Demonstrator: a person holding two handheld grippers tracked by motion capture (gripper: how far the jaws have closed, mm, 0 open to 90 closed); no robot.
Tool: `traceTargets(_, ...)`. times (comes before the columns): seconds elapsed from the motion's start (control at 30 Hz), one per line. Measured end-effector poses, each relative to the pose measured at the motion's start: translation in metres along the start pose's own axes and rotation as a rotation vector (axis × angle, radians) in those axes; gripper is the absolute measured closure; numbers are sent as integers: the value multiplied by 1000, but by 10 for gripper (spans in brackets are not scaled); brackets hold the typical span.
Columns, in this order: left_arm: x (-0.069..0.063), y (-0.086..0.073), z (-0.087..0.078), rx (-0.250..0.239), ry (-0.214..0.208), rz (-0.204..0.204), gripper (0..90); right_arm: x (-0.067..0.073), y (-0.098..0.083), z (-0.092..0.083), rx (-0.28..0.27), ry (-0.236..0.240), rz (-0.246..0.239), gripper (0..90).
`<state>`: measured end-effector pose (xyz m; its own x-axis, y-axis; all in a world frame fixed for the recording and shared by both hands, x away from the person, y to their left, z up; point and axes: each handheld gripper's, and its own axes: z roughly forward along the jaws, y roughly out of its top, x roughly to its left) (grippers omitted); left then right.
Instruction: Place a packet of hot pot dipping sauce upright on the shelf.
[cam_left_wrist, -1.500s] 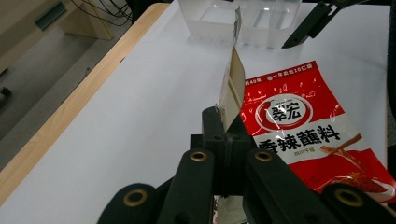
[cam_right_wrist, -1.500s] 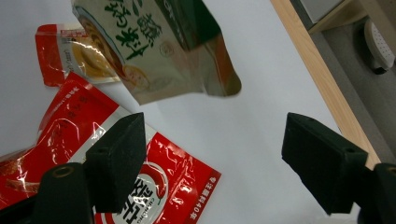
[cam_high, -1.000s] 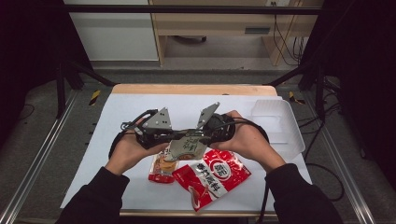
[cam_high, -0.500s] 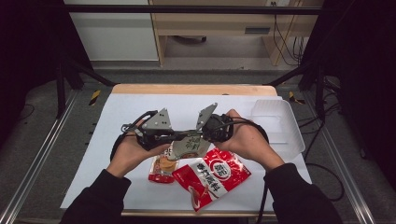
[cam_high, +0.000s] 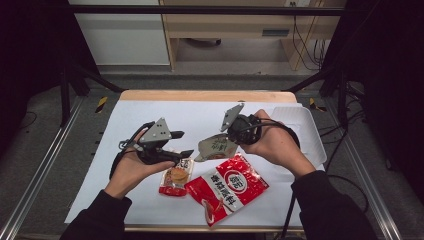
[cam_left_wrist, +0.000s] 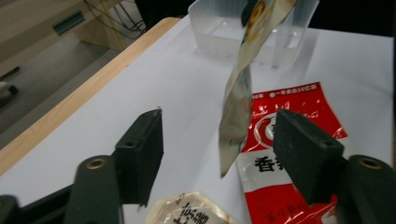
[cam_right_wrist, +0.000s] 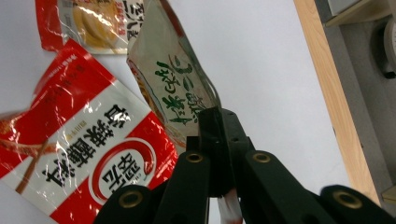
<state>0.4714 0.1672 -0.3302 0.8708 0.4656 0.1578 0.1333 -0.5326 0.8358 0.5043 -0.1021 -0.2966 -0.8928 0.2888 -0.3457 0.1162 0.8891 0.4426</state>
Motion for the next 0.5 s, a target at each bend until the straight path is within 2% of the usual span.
traceTargets(0.17,0,-19,-5,0,61,-31,198,-9,-10,-11,-1,-25,19,900)
traceTargets(0.23,0,-28,-7,-12,78,-50,175,-11,-11,-13,-1,-31,22,900)
traceTargets(0.3,-1,-38,-10,-14,93,-52,158,-14,-14,-18,-4,-44,31,900)
traceTargets(0.37,-1,-53,-13,-13,122,-62,124,-20,-18,-26,-6,-62,39,900)
traceTargets(0.4,0,-68,-17,-20,137,-86,112,-21,-19,-28,-7,-67,41,900)
traceTargets(0.43,0,-68,-17,-20,137,-86,108,-21,-19,-28,-7,-67,41,900)
traceTargets(0.5,2,-86,-21,-24,169,-115,101,-25,-23,-36,-11,-84,47,900)
